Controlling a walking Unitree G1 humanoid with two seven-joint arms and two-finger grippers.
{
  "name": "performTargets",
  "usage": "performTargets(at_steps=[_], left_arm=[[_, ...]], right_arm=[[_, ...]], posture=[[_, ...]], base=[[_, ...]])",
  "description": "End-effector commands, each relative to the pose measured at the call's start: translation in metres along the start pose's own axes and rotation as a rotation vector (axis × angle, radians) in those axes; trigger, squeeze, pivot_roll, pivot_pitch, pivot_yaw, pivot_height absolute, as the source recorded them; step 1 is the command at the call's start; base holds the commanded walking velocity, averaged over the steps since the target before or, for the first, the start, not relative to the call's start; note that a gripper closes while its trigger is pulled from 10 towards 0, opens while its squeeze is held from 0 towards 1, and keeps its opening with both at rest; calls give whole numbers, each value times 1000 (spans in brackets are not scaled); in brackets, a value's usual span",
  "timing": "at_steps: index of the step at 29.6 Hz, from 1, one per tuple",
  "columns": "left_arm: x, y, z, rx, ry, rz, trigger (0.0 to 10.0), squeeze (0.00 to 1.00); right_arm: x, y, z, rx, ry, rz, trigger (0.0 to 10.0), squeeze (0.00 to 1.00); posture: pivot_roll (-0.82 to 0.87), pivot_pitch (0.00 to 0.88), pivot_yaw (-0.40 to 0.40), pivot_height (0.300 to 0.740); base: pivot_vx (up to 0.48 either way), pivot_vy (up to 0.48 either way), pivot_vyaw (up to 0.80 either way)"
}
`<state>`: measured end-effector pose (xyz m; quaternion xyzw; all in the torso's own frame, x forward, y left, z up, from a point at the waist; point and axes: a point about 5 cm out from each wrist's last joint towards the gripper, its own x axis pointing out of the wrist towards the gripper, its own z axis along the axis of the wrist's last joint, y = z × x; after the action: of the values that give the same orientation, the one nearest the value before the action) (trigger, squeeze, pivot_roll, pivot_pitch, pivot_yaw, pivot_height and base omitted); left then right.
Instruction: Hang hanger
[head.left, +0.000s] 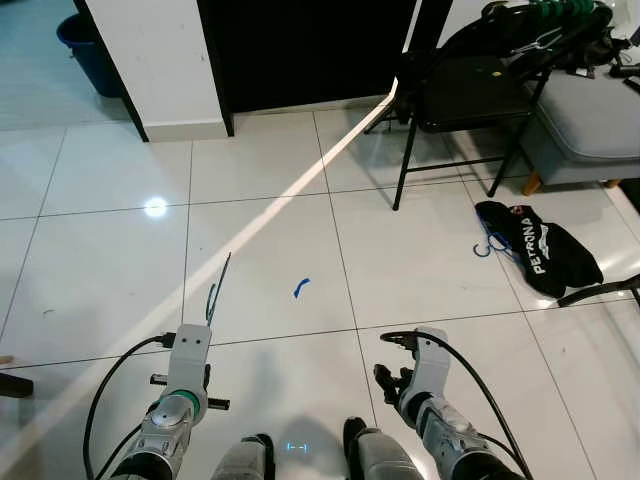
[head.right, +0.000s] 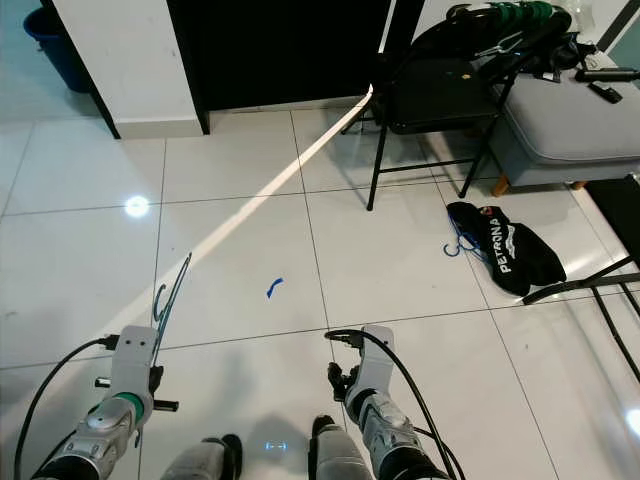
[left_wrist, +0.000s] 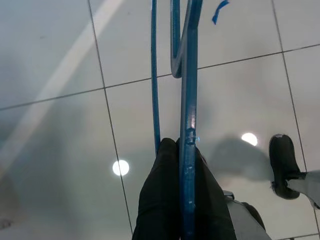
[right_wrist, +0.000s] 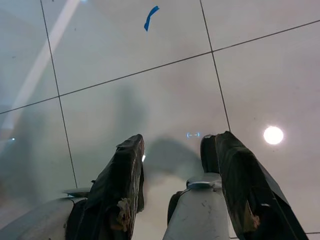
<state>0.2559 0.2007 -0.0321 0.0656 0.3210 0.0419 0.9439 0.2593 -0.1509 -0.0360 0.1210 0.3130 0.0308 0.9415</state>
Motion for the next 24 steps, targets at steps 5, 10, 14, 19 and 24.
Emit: performTargets(at_steps=[5,10,14,19,24], left_arm=[[-5,3,-17,-21,54,22,10000,0],[-5,3,-18,-23,50,27,10000,0],[-5,3,-19,-24,50,31,10000,0],[-5,3,-18,-41,35,14,10000,0],[-5,3,-17,-46,48,10,10000,0]], right_arm=[[-3,-2,-12,13,49,-13,10000,0],[-3,-3,-12,26,41,-21,10000,0],[-3,-4,-11,30,36,-21,10000,0],[-3,-4,-10,34,38,-20,10000,0],[-2,-3,-9,36,38,-21,10000,0]], posture=[[56,176,28,740],[57,165,26,740],[58,165,27,740],[60,164,26,740],[54,171,27,740]], base=[[0,0,0],[0,0,0],[0,0,0],[0,0,0],[0,0,0]])
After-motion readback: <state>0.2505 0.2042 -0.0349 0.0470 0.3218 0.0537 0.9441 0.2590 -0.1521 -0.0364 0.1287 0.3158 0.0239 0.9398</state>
